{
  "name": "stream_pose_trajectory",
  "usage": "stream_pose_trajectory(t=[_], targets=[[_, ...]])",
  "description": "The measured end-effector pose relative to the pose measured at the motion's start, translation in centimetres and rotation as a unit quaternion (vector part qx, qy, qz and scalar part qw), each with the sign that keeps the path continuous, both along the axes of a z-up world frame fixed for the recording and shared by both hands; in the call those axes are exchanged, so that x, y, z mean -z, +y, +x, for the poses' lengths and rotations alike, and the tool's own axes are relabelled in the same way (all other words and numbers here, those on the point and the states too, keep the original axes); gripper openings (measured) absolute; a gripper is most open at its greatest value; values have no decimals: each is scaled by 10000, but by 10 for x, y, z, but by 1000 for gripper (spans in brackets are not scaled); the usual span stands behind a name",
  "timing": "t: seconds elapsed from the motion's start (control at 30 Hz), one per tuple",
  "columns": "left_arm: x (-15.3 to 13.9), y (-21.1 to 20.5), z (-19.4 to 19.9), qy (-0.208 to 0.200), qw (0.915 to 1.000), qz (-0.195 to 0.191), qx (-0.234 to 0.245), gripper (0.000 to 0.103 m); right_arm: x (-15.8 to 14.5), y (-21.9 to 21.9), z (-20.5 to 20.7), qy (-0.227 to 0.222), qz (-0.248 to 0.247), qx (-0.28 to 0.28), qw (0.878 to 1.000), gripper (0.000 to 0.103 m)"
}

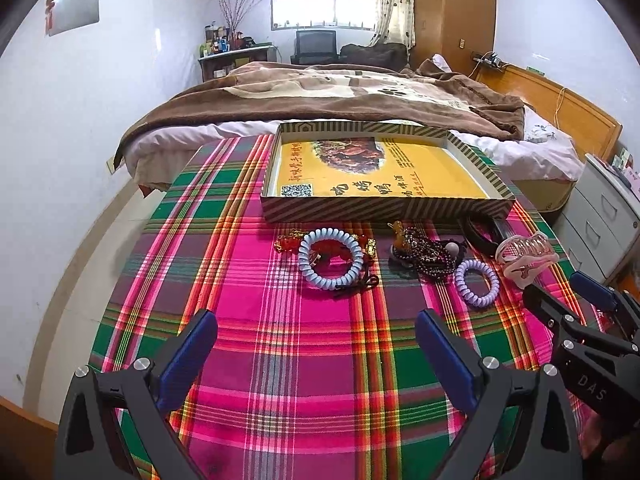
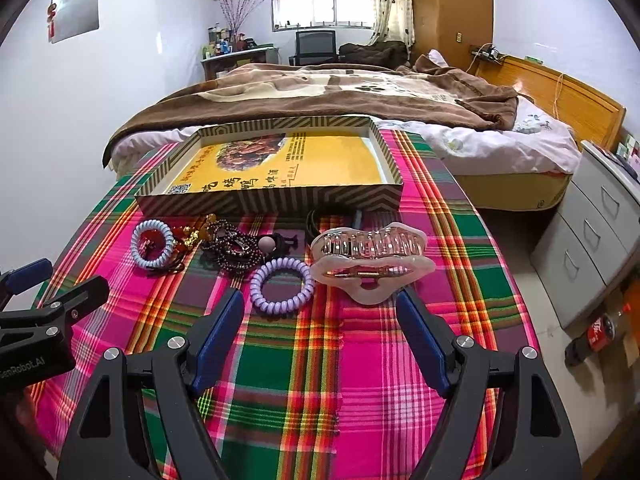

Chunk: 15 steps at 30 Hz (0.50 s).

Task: Organize jewelry

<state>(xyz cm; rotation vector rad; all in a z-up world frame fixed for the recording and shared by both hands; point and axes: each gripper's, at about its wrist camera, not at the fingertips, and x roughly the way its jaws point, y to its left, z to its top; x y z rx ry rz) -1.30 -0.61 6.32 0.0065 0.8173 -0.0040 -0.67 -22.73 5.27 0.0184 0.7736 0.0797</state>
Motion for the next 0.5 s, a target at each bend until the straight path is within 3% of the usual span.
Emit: stream_pose_trajectory(t=[0.5], targets=[[0, 1, -1, 20, 10000, -12, -11, 100, 1, -1, -1, -2, 4, 15, 10000, 78]])
